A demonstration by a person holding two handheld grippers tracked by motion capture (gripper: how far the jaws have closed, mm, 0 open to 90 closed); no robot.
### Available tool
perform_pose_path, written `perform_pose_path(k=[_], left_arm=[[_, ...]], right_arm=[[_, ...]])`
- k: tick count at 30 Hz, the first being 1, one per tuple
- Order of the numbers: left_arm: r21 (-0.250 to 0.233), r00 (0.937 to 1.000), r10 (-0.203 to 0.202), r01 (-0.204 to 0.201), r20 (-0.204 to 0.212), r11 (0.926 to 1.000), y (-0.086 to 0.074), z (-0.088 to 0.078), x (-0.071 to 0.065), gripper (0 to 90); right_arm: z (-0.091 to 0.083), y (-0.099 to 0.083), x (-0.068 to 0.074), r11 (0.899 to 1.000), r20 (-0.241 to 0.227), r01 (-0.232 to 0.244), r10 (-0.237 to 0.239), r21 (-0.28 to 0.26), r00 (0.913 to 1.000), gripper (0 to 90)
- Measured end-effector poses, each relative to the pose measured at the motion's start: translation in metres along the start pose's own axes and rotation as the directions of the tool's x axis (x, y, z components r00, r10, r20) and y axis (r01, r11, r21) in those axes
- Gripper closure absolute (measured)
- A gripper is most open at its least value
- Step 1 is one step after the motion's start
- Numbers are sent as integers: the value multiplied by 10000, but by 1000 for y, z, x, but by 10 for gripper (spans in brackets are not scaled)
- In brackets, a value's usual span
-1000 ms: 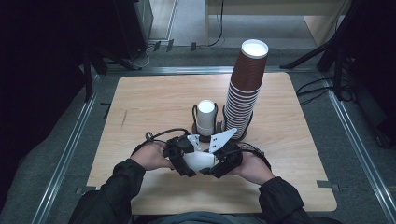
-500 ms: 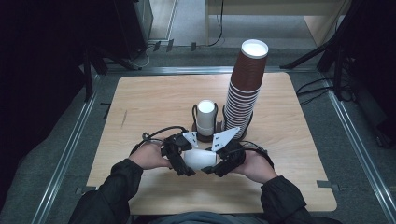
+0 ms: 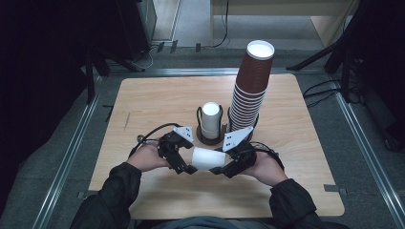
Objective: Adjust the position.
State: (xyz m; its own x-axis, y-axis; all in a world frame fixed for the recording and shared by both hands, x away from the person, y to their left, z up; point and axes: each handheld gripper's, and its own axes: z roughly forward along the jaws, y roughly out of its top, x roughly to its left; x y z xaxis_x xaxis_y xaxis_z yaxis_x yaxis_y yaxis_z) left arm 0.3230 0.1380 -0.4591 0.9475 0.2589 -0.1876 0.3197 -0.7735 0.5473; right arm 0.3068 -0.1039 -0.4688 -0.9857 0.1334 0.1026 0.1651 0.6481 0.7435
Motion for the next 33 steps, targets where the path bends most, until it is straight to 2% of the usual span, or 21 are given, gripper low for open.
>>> perform_pose_path(k=[1, 2, 7, 9, 10, 13, 14, 17, 20, 24, 25, 29, 33], left_arm=[[-78, 10000, -17, 18, 48, 10000, 0, -1, 1, 13], [-137, 10000, -38, 38, 56, 9999, -1, -1, 1, 14], [-600, 9994, 98, -79, 324, 9982, -2, -4, 0, 12], [-691, 9995, 110, -89, 307, 9976, -2, -4, -1, 0], [-875, 9993, 48, -14, 377, 9962, -2, -5, -2, 0], [-1013, 9992, -69, 108, 389, 9948, -2, -6, -2, 0], [-1261, 9999, 138, -137, 1, 9919, -1, -6, -5, 0], [-1734, 9995, 35, 17, 300, 9848, 1, -7, -6, 2], [-2110, 9986, 77, 37, 531, 9775, 2, -7, -8, 45], [-2269, 9977, 74, 82, 679, 9739, 2, -7, -8, 101], [-2543, 9964, 256, -41, 811, 9671, 2, -9, -8, 144], [-2623, 9947, 318, -50, 979, 9650, 2, -9, -8, 158], [-2624, 9932, 432, -133, 1085, 9649, 1, -10, -8, 221]], right_arm=[[-1, 0, -1, 9998, 80, 137, -136, -118, 9999, 332], [-1, 0, 0, 9999, 13, -18, 18, -98, 10000, 332], [-4, -1, -1, 9996, -25, -41, 41, -279, 10000, 332], [-5, -2, -2, 9996, -17, -76, 76, -259, 10000, 332], [-5, -3, -2, 9994, -58, -122, 120, -328, 9999, 332], [-6, -4, -3, 9987, -136, -142, 135, -495, 9998, 331], [-8, -4, -3, 9979, -167, -204, 194, -612, 9997, 329], [-9, -5, -3, 9959, -270, -188, 164, -886, 9995, 329], [-10, -4, -3, 9940, -341, -182, 146, -1081, 9993, 329], [-11, -3, -3, 9901, -511, -280, 211, -1374, 9985, 329], [-11, -2, -3, 9887, -565, -321, 240, -1462, 9981, 330], [-10, -1, -3, 9865, -703, -353, 243, -1596, 9972, 330], [-6, -1, -3, 9876, -794, -348, 228, -1531, 9966, 336]])
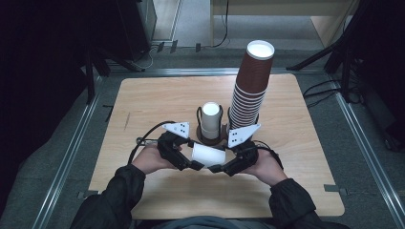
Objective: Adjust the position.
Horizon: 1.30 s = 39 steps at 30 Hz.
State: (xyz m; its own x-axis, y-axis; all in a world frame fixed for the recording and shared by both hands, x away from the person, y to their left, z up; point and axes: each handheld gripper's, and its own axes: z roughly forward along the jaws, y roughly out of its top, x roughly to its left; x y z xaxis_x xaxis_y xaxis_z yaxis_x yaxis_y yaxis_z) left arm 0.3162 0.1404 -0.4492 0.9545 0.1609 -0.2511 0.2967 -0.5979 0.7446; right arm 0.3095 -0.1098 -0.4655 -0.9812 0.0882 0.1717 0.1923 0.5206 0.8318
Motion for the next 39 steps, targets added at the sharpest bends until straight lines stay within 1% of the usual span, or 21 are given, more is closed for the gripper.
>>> perform_pose_path(k=[3, 4, 7, 9, 10, 11, 12, 14, 17, 21, 22, 23, 24, 25, 26, 28, 30, 32, 33, 34, 39], left_arm=[[-97, 9994, 139, -136, 320, 9999, -1, -4, 2, 259], [-144, 9993, 219, -215, 295, 9997, -1, -5, 2, 272], [-172, 9993, 165, -159, 332, 9997, -1, -6, 2, 279], [-77, 9997, -46, 47, 222, 10000, -1, -8, 4, 280], [2, 9997, -113, 112, 214, 9999, -2, -9, 5, 279], [2, 9997, -113, 112, 214, 9999, -2, -9, 5, 279], [127, 9997, -224, 223, 58, 9997, -2, -11, 7, 278], [158, 9994, -355, 355, -22, 9992, -3, -15, 8, 276], [5, 9985, -549, 549, -13, 9985, -2, -21, 9, 277], [308, 9976, -586, 597, -358, 9977, -2, -23, 9, 276], [308, 9976, -586, 597, -358, 9977, -2, -23, 9, 276], [412, 9970, -605, 625, -478, 9972, -2, -23, 9, 276], [715, 9969, -564, 602, -540, 9956, -1, -22, 9, 274], [715, 9969, -564, 602, -540, 9956, -1, -22, 9, 273], [1058, 9967, -667, 711, -453, 9918, 0, -20, 9, 271], [1166, 9959, -769, 819, -467, 9898, 0, -19, 10, 271], [1294, 9944, -815, 896, -665, 9875, 3, -20, 12, 272], [1304, 9941, -786, 878, -743, 9876, 3, -20, 12, 273], [1517, 9932, -748, 878, -894, 9845, 4, -19, 12, 273], [1517, 9932, -748, 878, -894, 9845, 4, -19, 12, 272], [2034, 9897, -572, 834, -1310, 9755, 5, -15, 13, 271]], right_arm=[[0, -1, 0, 10000, -68, -76, 76, -14, 9999, 342], [-1, -1, 0, 10000, -91, -50, 50, -10, 9999, 343], [-1, 0, 1, 10000, -58, 3, -3, -69, 10000, 339], [1, -1, 1, 9998, 47, -157, 156, 142, 9999, 246], [2, -2, 0, 9993, 59, -227, 225, 296, 9997, 222], [3, -3, 0, 9981, 60, -326, 323, 523, 9995, 212], [5, -4, 0, 9970, 76, -336, 332, 703, 9994, 203], [6, -6, -1, 9943, 274, -375, 349, 1001, 9990, 201], [7, -7, -4, 9934, 490, -323, 270, 1099, 9984, 202], [7, -9, -6, 9886, 629, -651, 569, 1357, 9964, 202], [7, -9, -6, 9886, 629, -651, 569, 1357, 9964, 202], [7, -10, -7, 9884, 691, -645, 554, 1374, 9961, 202], [7, -10, -8, 9869, 749, -688, 583, 1460, 9955, 202], [7, -10, -8, 9866, 810, -664, 548, 1490, 9952, 204], [7, -10, -7, 9865, 931, -625, 487, 1514, 9945, 204], [7, -9, -7, 9869, 973, -572, 428, 1508, 9943, 203], [8, -9, -8, 9875, 1014, -504, 355, 1490, 9942, 201], [9, -10, -8, 9858, 1061, -496, 327, 1603, 9938, 200], [9, -11, -8, 9851, 1087, -501, 324, 1645, 9936, 200], [9, -11, -8, 9851, 1087, -501, 324, 1645, 9936, 200], [10, -12, -8, 9823, 1088, -696, 511, 1739, 9927, 199]])
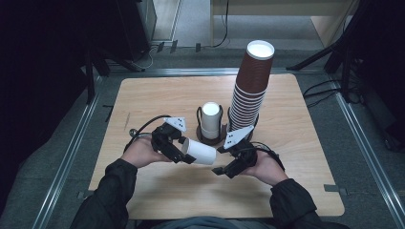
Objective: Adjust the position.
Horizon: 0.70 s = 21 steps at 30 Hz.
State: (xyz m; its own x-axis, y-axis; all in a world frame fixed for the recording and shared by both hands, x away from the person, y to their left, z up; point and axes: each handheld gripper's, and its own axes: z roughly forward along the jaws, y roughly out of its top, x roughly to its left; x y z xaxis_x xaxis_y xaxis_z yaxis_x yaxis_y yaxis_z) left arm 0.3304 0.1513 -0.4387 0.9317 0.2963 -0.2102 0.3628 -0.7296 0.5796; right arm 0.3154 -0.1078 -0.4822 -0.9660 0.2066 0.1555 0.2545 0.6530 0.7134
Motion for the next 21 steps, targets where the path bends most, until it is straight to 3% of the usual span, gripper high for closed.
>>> perform_pose_path(k=[16, 21], left_arm=[[719, 9999, -77, 86, -137, 9974, 10, 15, -2, 269], [985, 9999, 106, -97, -87, 9951, 14, 21, -6, 269]], right_arm=[[3, -1, -4, 9997, 187, 142, -146, 188, 9997, 196], [5, -1, -1, 9990, 210, 270, -277, 354, 9994, 197]])
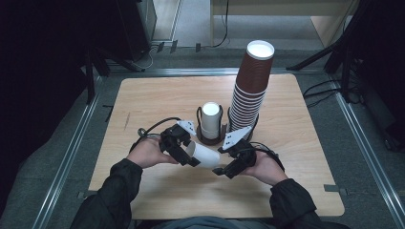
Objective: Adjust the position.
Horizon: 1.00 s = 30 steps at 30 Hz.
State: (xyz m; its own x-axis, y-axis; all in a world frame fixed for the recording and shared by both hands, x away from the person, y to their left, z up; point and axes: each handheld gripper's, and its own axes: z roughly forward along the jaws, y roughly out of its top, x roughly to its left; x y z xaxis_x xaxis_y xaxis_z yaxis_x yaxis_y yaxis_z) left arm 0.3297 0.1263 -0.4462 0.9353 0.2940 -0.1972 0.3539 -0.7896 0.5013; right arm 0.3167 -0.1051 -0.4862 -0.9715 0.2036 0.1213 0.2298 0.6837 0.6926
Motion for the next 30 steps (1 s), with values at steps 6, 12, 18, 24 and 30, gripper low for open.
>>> perform_pose_path(k=[6, 12, 18, 24, 30], left_arm=[[161, 9995, 94, -98, 297, 9998, 5, 5, -3, 269], [323, 9988, 257, -270, 416, 9991, 10, 11, -9, 267], [326, 9983, 422, -435, 404, 9985, 14, 14, -14, 266], [450, 9987, 345, -362, 388, 9983, 14, 17, -14, 262], [501, 9985, 421, -439, 360, 9978, 13, 19, -15, 242]], right_arm=[[3, 2, 3, 9997, -12, 200, -200, 112, 9998, 199], [10, 4, 7, 9985, -113, 430, -426, 347, 9990, 216], [14, 7, 11, 9966, -54, 783, -782, 249, 9969, 260], [16, 8, 13, 9952, -176, 931, -925, 313, 9956, 321], [18, 7, 13, 9938, -293, 1055, -1045, 361, 9941, 329]])
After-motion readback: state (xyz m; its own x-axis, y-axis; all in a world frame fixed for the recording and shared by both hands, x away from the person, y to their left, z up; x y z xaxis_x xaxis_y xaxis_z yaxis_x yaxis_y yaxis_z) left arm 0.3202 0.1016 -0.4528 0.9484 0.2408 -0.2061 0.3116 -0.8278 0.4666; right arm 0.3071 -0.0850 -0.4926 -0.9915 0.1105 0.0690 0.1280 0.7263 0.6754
